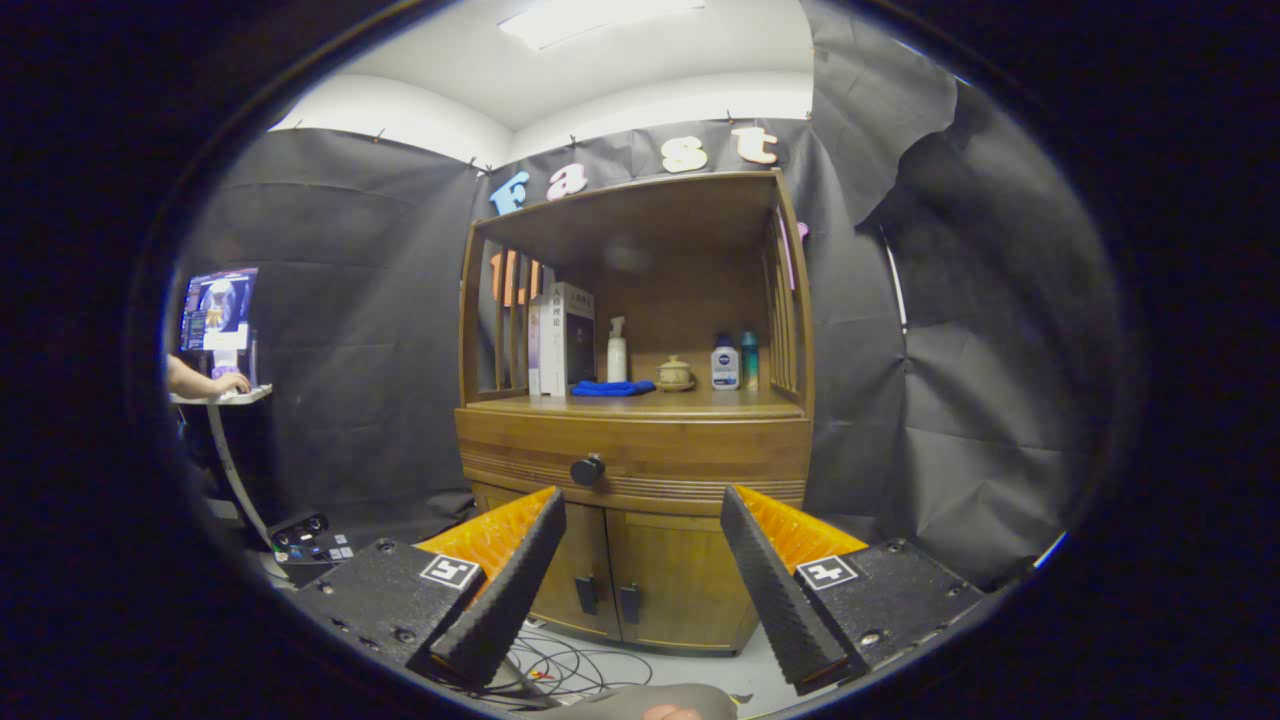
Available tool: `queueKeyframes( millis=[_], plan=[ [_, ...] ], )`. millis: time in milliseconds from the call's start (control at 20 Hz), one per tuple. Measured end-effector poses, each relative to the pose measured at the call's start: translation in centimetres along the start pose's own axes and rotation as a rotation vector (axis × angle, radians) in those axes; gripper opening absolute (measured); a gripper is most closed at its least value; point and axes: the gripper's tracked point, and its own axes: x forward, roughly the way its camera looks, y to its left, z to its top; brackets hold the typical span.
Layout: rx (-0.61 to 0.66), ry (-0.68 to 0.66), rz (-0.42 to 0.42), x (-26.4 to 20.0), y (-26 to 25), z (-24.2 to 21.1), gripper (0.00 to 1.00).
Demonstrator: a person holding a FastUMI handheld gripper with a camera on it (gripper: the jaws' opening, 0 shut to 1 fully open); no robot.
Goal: Pull open the drawer, take out the items inside it, and place them on the countertop above the cabinet.
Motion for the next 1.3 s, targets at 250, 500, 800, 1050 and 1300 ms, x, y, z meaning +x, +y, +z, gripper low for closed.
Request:
queueKeyframes(
  millis=[250,500,800,1050,1300],
  plan=[
    [-0.014,-0.004,0.002,-0.1,0.2,0.1,1.0],
    [-0.029,-0.006,0.007,-0.1,0.5,0.0,1.0],
    [-0.049,-0.007,0.006,0.0,0.5,0.0,1.0],
    [-0.041,0.005,-0.018,0.9,0.2,-0.6,1.0],
    [-0.085,0.035,-0.034,3.7,0.5,-1.2,1.0]
  ],
)
